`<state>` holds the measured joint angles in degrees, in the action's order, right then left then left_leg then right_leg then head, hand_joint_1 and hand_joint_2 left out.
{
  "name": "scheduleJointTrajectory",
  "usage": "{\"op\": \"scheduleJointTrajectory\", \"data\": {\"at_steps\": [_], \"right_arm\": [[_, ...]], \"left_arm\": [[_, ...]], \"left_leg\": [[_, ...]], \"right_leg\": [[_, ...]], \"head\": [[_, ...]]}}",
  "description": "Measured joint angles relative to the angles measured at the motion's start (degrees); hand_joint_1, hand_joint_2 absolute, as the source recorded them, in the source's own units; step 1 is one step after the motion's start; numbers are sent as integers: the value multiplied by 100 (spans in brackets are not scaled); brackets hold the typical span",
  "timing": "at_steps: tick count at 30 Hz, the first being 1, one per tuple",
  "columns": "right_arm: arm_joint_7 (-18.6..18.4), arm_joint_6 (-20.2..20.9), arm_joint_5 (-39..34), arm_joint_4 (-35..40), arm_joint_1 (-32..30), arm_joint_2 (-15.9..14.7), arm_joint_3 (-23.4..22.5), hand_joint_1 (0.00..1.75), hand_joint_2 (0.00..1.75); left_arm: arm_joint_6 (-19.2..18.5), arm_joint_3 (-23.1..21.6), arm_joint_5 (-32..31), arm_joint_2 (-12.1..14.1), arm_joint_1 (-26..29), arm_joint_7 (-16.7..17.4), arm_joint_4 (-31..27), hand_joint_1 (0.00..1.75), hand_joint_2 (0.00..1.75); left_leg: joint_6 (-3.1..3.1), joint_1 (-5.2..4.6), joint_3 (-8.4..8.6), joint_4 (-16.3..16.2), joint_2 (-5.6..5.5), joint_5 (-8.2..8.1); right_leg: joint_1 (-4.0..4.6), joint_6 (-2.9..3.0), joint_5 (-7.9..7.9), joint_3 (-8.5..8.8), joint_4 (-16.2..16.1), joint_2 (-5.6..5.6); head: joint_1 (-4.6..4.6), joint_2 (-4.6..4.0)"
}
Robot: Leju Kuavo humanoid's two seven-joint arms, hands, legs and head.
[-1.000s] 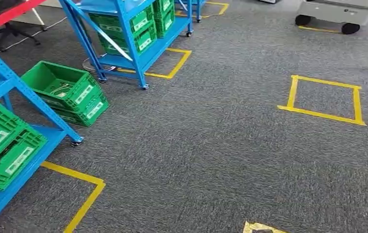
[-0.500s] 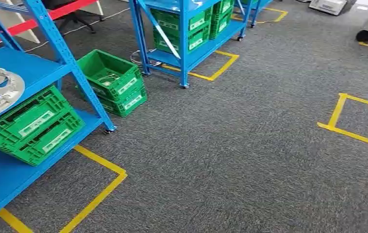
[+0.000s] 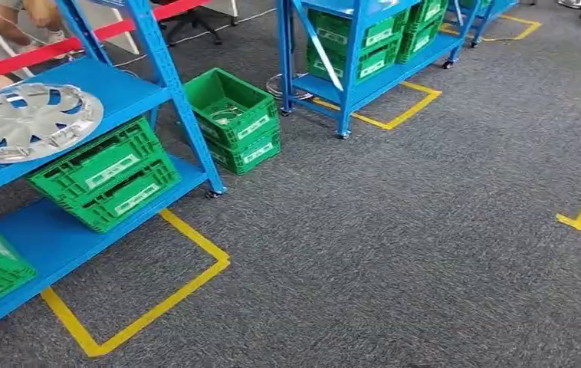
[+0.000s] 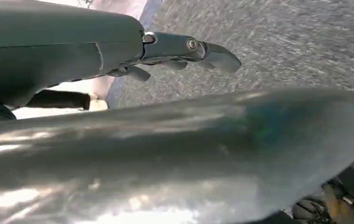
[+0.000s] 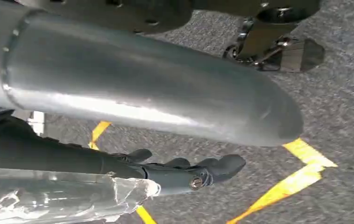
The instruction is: Take the parts from the cabinet and place them on the table.
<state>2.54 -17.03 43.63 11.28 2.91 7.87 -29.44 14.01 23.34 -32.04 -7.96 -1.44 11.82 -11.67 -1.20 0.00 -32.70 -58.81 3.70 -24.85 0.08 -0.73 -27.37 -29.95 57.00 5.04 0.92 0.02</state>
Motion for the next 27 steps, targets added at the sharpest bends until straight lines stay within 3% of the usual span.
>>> {"op": "scheduleJointTrajectory", "data": {"at_steps": [1,2,5,6,7,8,10,11,12,13,14,15,16,17,18,20,21,22,23,24,26,27], "right_arm": [[0,0,4,0,-11,0,0,0,0],[-2,0,11,0,-11,-2,0,0,0],[-7,0,15,0,27,0,0,0,0],[-4,0,20,4,36,0,0,0,0],[-4,-2,20,4,36,0,0,0,0],[-2,0,20,4,25,0,0,0,0],[-7,0,20,2,-10,0,0,0,0],[-7,0,20,2,-24,0,0,0,0],[-7,0,17,2,-27,0,0,0,0],[-7,0,20,2,-22,0,0,0,0],[-7,0,20,2,-14,0,0,0,0],[-7,-2,20,2,-7,-2,0,0,0],[-7,0,20,0,-3,0,0,0,0],[-7,0,20,-7,-7,7,0,0,0],[-7,2,20,-7,3,9,0,0,0],[-9,-4,22,-7,1,4,0,0,0],[-7,-4,22,-7,-7,11,-2,0,0],[-9,-2,26,-7,3,9,-2,0,0],[0,-2,28,-7,-2,9,-2,0,0],[0,-2,28,-7,-14,9,-2,0,0],[-2,-4,26,-7,-46,4,-2,0,0],[-2,-4,26,-7,-43,0,-4,0,0]], "left_arm": [[-13,0,16,0,-28,-18,0,0,0],[-20,0,24,-2,-54,-33,0,0,0],[-22,9,35,9,-13,-37,0,0,0],[-22,9,37,7,-6,-39,0,0,0],[-26,11,51,9,-10,-39,0,0,0],[-29,11,51,2,-22,-37,0,0,0],[-44,11,51,-11,-32,-39,0,0,0],[-42,11,51,-9,-23,-39,0,0,0],[-37,11,51,-2,-11,-39,0,0,0],[-35,13,51,-2,-5,-39,0,0,0],[-31,13,53,-4,-6,-39,0,0,0],[-31,13,53,-9,-12,-46,0,0,0],[-31,13,53,-7,-16,-55,0,0,0],[-28,13,53,2,-29,-55,0,0,0],[-26,13,53,0,-21,-55,0,0,0],[-24,13,53,2,11,-55,0,0,0],[-24,15,53,15,13,-55,0,0,0],[-24,15,57,7,13,-55,0,0,0],[-24,15,66,0,3,-55,0,0,0],[-24,15,72,0,-17,-55,0,0,0],[-24,20,103,0,-22,-103,0,0,0],[-26,26,122,-4,-11,-122,0,0,0]], "left_leg": [[-22,-40,110,263,160,-40],[31,-27,80,239,69,-38],[110,-30,67,268,-134,-25],[142,9,71,278,-200,-3],[179,20,68,278,-249,5],[197,23,53,278,-322,12],[213,24,30,277,-489,24],[216,24,28,277,-564,27],[214,27,32,275,-641,29],[206,31,37,273,-729,33],[192,44,41,271,-815,41],[167,61,44,265,-901,46],[125,66,31,261,-966,49],[85,42,-5,223,-1037,58],[45,45,-35,254,-1075,87],[-40,88,-64,282,-1187,142],[-64,92,-86,272,-1260,133],[-76,54,-134,164,-957,23],[-92,38,-287,-165,-691,-202],[-109,40,-509,-647,-545,-453],[-117,43,-888,-1484,-446,-774],[-118,45,-921,-1580,-437,-748]], "right_leg": [[55,-44,-37,-13,43,66],[58,-70,-39,-50,34,122],[49,-143,-62,54,15,316],[20,-214,-131,8,88,24],[10,-231,-316,-101,348,-278],[-4,-243,-554,-307,799,-410],[-8,-258,-968,-795,1802,-478],[-8,-257,-1016,-929,2045,-482],[-14,-255,-908,-931,1996,-483],[-24,-252,-667,-793,1671,-487],[-37,-253,-373,-545,1143,-514],[-62,-257,-93,-250,534,-634],[-122,-287,-48,-61,122,-1010],[-126,-262,-85,-50,42,-1144],[-118,-216,-71,-4,73,-1031],[-74,-135,-54,-27,101,-942],[-110,-84,-23,-25,55,-834],[-104,-41,-12,-19,49,-760],[-93,6,-12,-24,45,-683],[-71,19,-18,-29,46,-579],[-42,37,-29,-35,48,-375],[-36,39,-31,-34,48,-288]], "head": [[13,0],[0,0],[-13,0],[-27,0],[-64,0],[-72,0],[-81,0],[-81,0],[-81,0],[-79,0],[-79,0],[-79,0],[-90,0],[-96,0],[-79,0],[-75,0],[-77,0],[-57,0],[7,0],[22,0],[17,0],[15,0]]}}
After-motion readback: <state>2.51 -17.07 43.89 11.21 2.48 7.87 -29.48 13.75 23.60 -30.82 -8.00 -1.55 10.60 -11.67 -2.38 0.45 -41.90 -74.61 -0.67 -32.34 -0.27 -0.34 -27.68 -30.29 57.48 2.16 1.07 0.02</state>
